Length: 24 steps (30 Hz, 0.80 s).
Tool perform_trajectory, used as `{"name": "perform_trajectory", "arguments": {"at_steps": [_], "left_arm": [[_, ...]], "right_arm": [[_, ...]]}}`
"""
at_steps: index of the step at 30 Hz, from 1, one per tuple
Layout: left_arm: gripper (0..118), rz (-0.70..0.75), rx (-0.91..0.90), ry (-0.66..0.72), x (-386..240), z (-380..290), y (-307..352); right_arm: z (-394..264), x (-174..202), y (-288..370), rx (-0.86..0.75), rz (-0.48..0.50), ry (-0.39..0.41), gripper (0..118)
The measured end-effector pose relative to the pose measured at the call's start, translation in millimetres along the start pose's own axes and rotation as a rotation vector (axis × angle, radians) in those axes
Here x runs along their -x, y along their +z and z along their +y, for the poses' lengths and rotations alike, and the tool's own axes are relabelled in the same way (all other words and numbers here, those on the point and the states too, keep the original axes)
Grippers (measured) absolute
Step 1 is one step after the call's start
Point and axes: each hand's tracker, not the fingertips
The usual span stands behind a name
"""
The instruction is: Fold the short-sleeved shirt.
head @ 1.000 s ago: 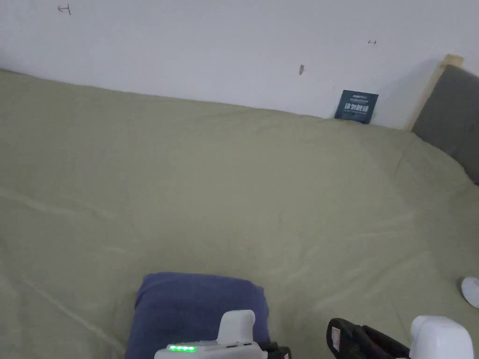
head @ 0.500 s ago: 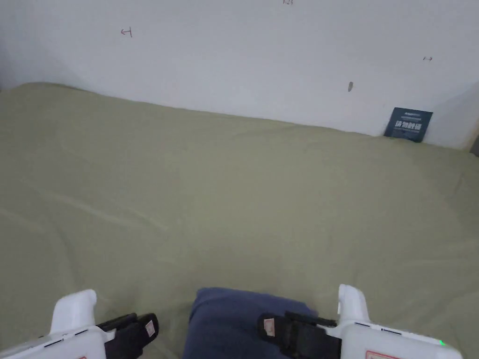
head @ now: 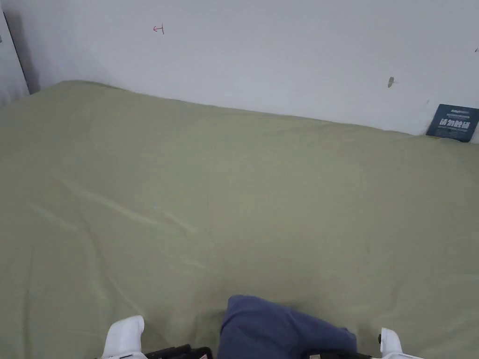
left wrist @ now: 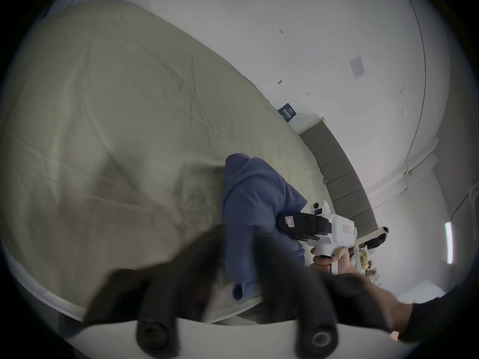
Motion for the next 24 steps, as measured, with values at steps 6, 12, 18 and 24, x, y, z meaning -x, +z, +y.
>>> {"name": "perform_trajectory", "arguments": {"at_steps": [6,12,18,24], "left_arm": [[118,-0.092,0.071,0.128,19.5,4.4,-47.1],[118,-0.092,0.069,0.088,-12.7,10.3,-80.6],[17,-0.015,0.086,0.022,-16.2,-2.2,-95.5],[17,-0.067,0.117,0.019,-29.9,11.6,-81.2]], "right_arm": [[-5.8,5.8,-1.9,-0.011,0.009,0.017,1],[-7.4,8.1,-2.0,-0.014,0.004,0.035,1],[-13.1,10.6,1.2,-0.043,-0.015,0.056,1],[-23.4,33.8,4.8,-0.093,-0.077,0.170,1]]}}
